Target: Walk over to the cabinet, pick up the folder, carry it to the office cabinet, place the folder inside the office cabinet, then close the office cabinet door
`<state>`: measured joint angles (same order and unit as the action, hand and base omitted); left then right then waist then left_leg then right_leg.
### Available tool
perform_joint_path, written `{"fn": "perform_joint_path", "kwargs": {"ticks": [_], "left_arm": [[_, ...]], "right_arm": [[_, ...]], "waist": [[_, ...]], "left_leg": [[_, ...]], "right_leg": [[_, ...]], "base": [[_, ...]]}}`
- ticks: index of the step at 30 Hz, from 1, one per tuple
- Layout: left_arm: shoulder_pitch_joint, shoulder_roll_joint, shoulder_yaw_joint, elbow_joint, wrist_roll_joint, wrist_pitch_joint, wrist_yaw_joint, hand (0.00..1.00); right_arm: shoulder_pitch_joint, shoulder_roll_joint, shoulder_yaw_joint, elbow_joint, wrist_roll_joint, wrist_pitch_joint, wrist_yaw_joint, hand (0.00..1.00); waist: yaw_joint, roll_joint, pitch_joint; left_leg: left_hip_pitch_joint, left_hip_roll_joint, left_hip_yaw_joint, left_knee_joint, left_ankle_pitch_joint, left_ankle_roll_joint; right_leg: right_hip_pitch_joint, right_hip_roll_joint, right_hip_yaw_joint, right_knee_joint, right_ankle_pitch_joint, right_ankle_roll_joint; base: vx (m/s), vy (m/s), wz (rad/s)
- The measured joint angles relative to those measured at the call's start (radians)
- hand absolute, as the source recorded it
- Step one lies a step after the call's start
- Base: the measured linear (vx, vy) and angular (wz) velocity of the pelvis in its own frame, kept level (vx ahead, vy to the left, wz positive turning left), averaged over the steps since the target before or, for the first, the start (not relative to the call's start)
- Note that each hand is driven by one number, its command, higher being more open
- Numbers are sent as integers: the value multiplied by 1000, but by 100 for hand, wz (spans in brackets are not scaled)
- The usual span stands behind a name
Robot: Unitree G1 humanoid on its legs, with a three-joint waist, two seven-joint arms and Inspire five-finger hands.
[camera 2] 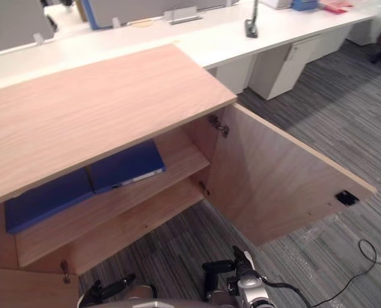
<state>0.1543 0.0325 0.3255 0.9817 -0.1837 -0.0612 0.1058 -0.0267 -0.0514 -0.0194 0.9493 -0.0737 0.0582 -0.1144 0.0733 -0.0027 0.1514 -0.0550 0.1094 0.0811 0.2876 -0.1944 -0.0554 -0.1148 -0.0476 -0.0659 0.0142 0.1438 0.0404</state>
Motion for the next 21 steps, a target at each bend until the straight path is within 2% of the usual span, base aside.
{"fn": "perform_joint_path", "kwargs": {"ticks": [3, 4, 5, 6, 7, 8, 9, 10, 11, 12, 13, 14, 15, 16, 18, 21], "left_arm": [[-19, 0, 3, 17, 8, -4, 14, 100], [-22, -1, 9, 18, 21, -4, 18, 100], [-22, -4, 13, 18, 32, -3, 19, 100], [-21, -6, 13, 17, 39, -3, 19, 100], [-11, -7, 14, 21, 40, -2, 19, 100], [-1, -6, 14, 24, 40, 1, 22, 100], [3, -5, 14, 24, 40, 2, 23, 100], [7, 3, 14, 25, 40, 2, 23, 100], [4, 12, 13, 31, 40, 3, 20, 100], [4, 13, 12, 37, 40, 4, 19, 100], [8, 1, 12, 51, 40, 5, 19, 100], [15, -2, 13, 53, 40, 4, 19, 100], [24, 0, 14, 53, 40, 4, 19, 100], [23, 6, 13, 57, 40, 8, 19, 100], [23, 14, 13, 64, 40, 8, 19, 100], [24, 11, 11, 65, 40, 8, 19, 100]], "right_arm": [[26, 21, -6, -46, 28, -7, -9, 100], [34, 34, -20, -64, 37, -7, -8, 100], [41, 58, -61, -83, 42, -8, -9, 100], [41, 66, -78, -87, 54, -9, -9, 100], [46, 75, -83, -88, 78, -8, -14, 100], [61, 85, -94, -94, 80, -9, -16, 100], [67, 90, -104, -94, 83, -10, -17, 100], [74, 97, -120, -93, 106, -13, -20, 100], [77, 90, -131, -92, 118, -16, -23, 100], [80, 81, -149, -92, 119, -17, -27, 100], [79, 66, -178, -91, 126, -18, -47, 100], [74, 59, -192, -91, 137, -19, -56, 100], [63, 50, -212, -93, 158, -25, -76, 100], [52, 45, -243, -94, 164, -32, -94, 100], [51, 26, -279, -103, 185, -32, -119, 100], [48, 9, -318, -136, 195, -34, -140, 100]], "waist": [[-6, -4, -6], [-4, -7, -9], [-2, -2, -10], [-1, 3, -6], [1, 4, -4], [1, 3, -6], [1, 0, -9], [0, -10, -15], [-5, -26, -22], [-2, -19, -28], [2, 5, -42], [4, 10, -45], [4, 11, -47], [-1, 3, -46], [-3, -7, -52], [-4, 1, -51]], "left_leg": [[19, -19, 58, -25, 13, 3], [21, -24, 94, -32, 25, 22], [29, -19, 128, -62, 46, 34], [43, -12, 149, -77, 56, 34], [73, -7, 183, -95, 66, 31], [97, 0, 201, -98, 67, 30], [106, 3, 209, -98, 68, 27], [112, 3, 213, -100, 70, 16], [118, -7, 207, -104, 71, -8], [117, -4, 189, -118, 72, -13], [114, -6, 119, -154, 68, -16], [114, -4, 94, -165, 70, -14], [113, 3, 69, -185, 87, -1], [113, 14, 74, -197, 98, -12], [116, 30, 83, -207, 101, -16], [141, 41, 104, -220, 110, -31]], "right_leg": [[-29, -14, 50, 11, 16, 10], [-58, -38, 2, 34, -12, -5], [-77, -88, -128, 86, -49, -24], [-87, -122, -216, 138, -65, -36], [-95, -192, -350, 275, -112, -63], [-76, -243, -404, 399, -187, -60], [-68, -260, -408, 444, -221, -58], [-51, -285, -405, 472, -269, -33], [-52, -275, -402, 451, -288, 6], [-48, -254, -402, 426, -278, 2], [-30, -197, -401, 342, -246, 7], [-21, -170, -398, 296, -228, 7], [-14, -129, -396, 237, -205, -3], [-12, -106, -391, 208, -181, -17], [0, -75, -382, 155, -147, -24], [59, -29, -367, 24, -69, -42]], "base": [[-151, 71, -55], [-143, 57, -62], [-156, 34, -63], [-98, 3, -69], [-39, -57, -67], [-5, -48, -62], [16, -145, -41], [38, -201, -27], [48, -240, -22], [13, -155, -31], [-15, -61, -38], [-24, -25, -62], [0, -20, -55], [-1, -36, -43], [3, -53, -26], [13, -21, -24]]}}
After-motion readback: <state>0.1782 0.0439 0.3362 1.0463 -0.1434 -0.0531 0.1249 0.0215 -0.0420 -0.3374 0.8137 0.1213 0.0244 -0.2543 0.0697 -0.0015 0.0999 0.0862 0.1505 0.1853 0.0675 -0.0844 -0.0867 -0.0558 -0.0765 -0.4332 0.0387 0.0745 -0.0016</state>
